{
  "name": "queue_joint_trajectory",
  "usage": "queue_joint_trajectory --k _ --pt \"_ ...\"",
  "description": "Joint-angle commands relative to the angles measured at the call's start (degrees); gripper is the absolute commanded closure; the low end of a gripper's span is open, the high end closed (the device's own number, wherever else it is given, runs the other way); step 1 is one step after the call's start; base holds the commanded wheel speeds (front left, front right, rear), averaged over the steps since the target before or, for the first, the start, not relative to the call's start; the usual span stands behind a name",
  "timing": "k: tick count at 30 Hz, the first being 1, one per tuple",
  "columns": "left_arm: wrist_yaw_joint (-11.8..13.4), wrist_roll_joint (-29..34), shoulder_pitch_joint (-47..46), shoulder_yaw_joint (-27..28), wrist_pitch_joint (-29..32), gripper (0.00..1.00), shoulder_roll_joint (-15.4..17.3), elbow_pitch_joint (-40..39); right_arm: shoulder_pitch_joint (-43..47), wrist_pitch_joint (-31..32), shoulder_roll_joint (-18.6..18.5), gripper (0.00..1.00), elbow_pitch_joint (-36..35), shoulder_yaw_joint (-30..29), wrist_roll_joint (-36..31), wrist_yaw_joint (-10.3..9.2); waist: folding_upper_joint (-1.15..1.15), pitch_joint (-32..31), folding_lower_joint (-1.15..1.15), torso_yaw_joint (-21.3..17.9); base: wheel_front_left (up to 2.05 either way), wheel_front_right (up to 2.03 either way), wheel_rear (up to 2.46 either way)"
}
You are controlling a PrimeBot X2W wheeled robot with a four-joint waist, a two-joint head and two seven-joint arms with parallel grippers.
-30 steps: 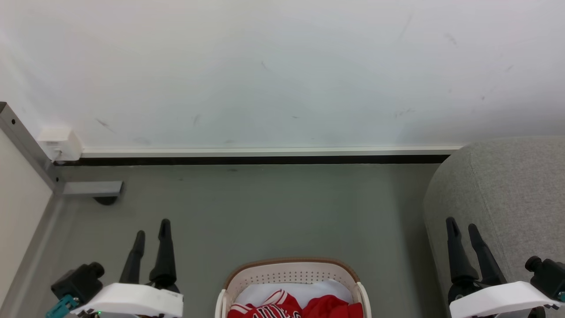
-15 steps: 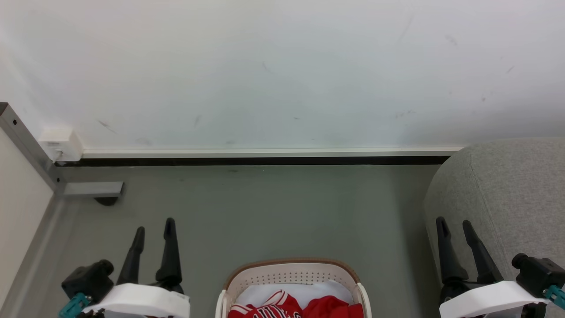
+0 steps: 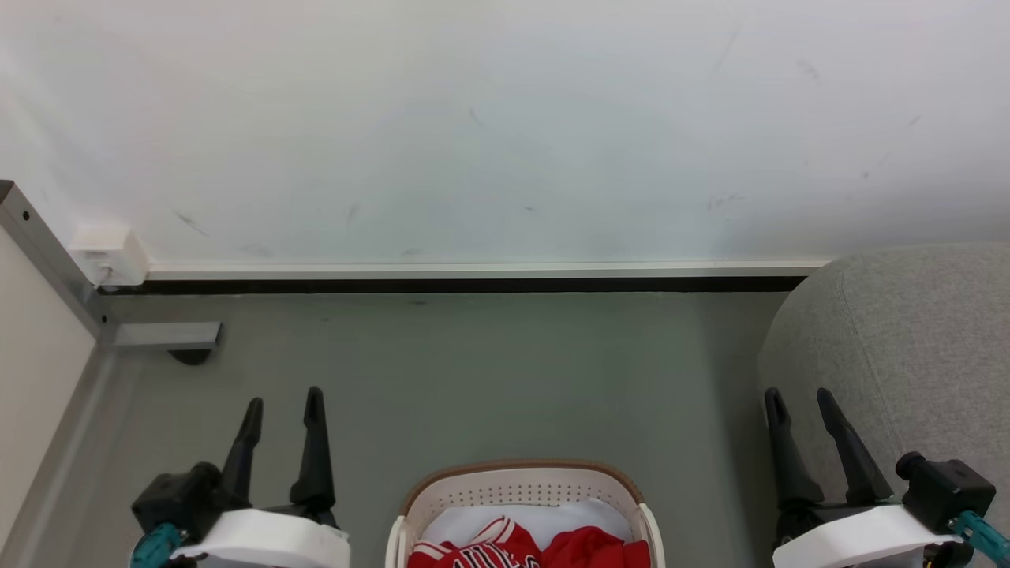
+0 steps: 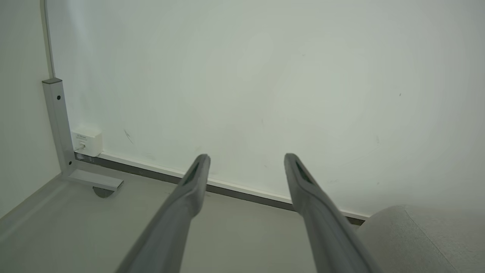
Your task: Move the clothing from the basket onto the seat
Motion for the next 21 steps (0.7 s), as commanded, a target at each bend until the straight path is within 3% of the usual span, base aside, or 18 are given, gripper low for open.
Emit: queue_joint_trajectory --k 1,21 --pt "0.21 1.8 -0.06 -0.16 -0.6 0.0 0.5 -0.38 -1.18 -0.57 -0.18 0.0 -0.27 0.14 -1.37 -0.09 0.0 -0.01 0.0 0.08 0.0 0.0 0.0" --pt "0.93 9.91 -0.12 -0.97 -2.8 0.0 0.57 -0.32 -1.47 -2.8 -0.03 0.0 0.05 1.63 -8.09 -0.11 0.0 0.15 0.0 0.25 0.0 0.0 0.0"
